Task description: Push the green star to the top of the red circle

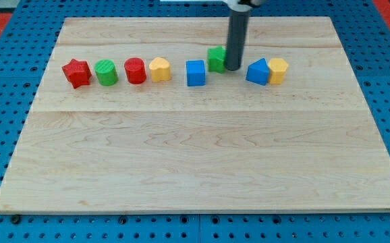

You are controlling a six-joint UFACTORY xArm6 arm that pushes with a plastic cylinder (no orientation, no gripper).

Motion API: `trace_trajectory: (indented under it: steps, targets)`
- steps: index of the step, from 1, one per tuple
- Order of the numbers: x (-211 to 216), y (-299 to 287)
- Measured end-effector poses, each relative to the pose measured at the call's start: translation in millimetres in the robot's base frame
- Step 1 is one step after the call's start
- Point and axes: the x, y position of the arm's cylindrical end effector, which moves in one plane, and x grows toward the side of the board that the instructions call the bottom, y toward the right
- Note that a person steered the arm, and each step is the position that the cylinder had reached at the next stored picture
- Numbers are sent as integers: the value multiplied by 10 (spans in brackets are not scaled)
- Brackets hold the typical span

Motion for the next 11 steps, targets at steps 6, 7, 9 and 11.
trace_trajectory:
  steps: [6,7,9,11]
  targets:
    - [-534,-966]
    - [-940,-1072]
    - [-548,-1306]
    - [-452,-1199]
